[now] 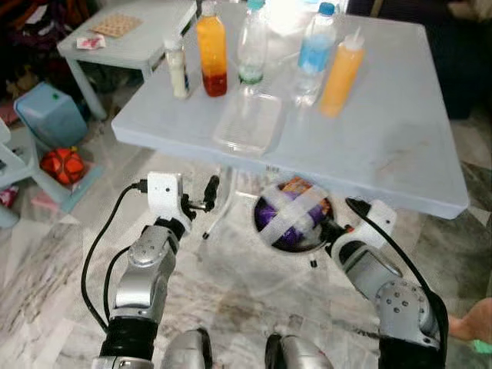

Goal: Restocking fridge

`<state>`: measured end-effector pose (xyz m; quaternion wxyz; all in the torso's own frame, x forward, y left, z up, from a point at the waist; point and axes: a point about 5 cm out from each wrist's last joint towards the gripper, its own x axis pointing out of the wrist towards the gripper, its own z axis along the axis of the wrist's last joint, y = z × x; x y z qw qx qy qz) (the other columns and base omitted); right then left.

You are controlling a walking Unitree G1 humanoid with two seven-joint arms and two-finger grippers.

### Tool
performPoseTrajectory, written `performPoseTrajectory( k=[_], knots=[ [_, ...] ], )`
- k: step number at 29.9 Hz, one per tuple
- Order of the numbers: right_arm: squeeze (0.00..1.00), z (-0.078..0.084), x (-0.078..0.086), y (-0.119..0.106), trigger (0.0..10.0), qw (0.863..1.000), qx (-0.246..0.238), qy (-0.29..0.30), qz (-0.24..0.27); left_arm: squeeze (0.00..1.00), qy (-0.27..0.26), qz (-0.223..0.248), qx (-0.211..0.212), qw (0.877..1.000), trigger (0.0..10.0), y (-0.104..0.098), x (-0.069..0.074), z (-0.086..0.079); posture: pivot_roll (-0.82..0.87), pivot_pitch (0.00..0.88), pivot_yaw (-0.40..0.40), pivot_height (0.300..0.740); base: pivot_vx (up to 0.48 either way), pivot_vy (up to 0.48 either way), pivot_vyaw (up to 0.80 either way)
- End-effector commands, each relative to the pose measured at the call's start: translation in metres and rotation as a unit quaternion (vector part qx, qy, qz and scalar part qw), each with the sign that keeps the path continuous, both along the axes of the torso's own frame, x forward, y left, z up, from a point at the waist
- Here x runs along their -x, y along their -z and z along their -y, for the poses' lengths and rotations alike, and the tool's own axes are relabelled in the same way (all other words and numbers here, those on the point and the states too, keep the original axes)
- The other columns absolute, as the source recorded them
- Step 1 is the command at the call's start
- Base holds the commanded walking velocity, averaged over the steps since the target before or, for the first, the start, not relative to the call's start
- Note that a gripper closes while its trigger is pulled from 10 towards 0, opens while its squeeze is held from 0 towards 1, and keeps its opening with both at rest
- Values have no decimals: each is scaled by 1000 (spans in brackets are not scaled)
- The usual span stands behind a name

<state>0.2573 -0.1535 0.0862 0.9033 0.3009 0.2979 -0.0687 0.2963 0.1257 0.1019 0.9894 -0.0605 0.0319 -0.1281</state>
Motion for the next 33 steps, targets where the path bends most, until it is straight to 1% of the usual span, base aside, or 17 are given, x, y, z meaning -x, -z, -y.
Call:
performPoseTrajectory(
  k=[1, 4, 5, 7, 8, 12, 13, 14, 15, 18, 22, 24, 26, 28, 29, 30, 33],
  knots=[
    [0, -3, -3, -1, 0, 1000, 0, -21, 7, 0, -5, -6, -6, 1000, 10000, 4, 1, -2, -33, 75, -16, 740, -285, 390, 0],
    [0, 2, -7, 1, 0, 1000, 10, -22, 12, 0, -6, -8, -6, 1000, 10000, 4, 0, -1, -32, 74, -17, 740, -262, 404, 0],
    [0, 2, -9, 1, 549, 1000, 11, -22, 12, 0, -5, -8, -6, 1000, 10000, 4, 0, -1, -32, 73, -17, 740, -259, 409, 0],
    [0, 3, -10, 2, 627, 999, 15, -25, 16, 0, -3, -8, -7, 1000, 10000, 4, -1, 0, -28, 72, -19, 740, -249, 414, 0],
    [0, 2, -11, 2, 863, 999, 16, -26, 17, 0, -2, -6, -9, 1000, 10000, 3, -1, 0, -28, 72, -19, 740, 0, 435, 0],
    [0, 1, -12, 2, 784, 999, 19, -33, 19, 0, -5, 6, -18, 1000, 10000, 1, -3, -2, -28, 71, -20, 740, 0, 438, 0],
    [0, 0, -14, 1, 5137, 999, 23, -37, 26, 0, -11, 18, -23, 1000, 10000, -1, -2, -3, -22, 67, -19, 740, 0, 0, 0],
    [0, 0, -15, 0, 5137, 999, 25, -38, 29, 0, -13, 22, -26, 999, 10000, -1, -2, -3, -22, 67, -19, 740, 0, 0, 0],
    [0, 0, -15, 0, 10000, 998, 29, -40, 32, 0, -14, 20, -25, 999, 10000, -1, -2, -3, -19, 66, -19, 740, 0, 0, 0],
    [0, 2, -19, -1, 10000, 998, 23, -37, 43, 0, -14, 13, -18, 1000, 10000, 1, -1, -2, -16, 63, -17, 740, 0, 0, 0],
    [0, 4, -23, -2, 10000, 997, 29, -40, 56, 0, -13, 16, -13, 1000, 10000, 2, 0, -2, -10, 58, -15, 740, 0, 0, 0],
    [0, 4, -25, -4, 10000, 996, 28, -41, 69, 0, -13, 17, -13, 1000, 10000, 2, 0, -2, -4, 53, -8, 740, 0, 0, 688],
    [0, 2, -27, -6, 10000, 995, 29, -48, 86, 0, -31, 3, -15, 999, 10000, 5, 0, -6, -2, 51, -5, 740, 0, 0, 800],
    [0, 0, -28, -7, 10000, 994, 33, -52, 95, 0, -38, -3, -12, 999, 10000, 7, 0, -8, -2, 49, 0, 740, 0, 0, 800],
    [0, -1, -31, -9, 10000, 992, 40, -50, 112, 0, -32, -19, 3, 999, 10000, 10, 0, -10, -1, 47, 1, 740, 0, 0, 800],
    [0, -1, -34, -13, 10000, 990, 41, -47, 126, 0, -25, -21, -1, 999, 10000, 10, -1, -11, -1, 47, 1, 740, 0, 0, 800],
    [0, -1, -36, -18, 10000, 988, 47, -48, 138, 0, -22, -14, -4, 1000, 10000, 8, -2, -11, 6, 50, -4, 740, 0, 0, 800]
  ],
)
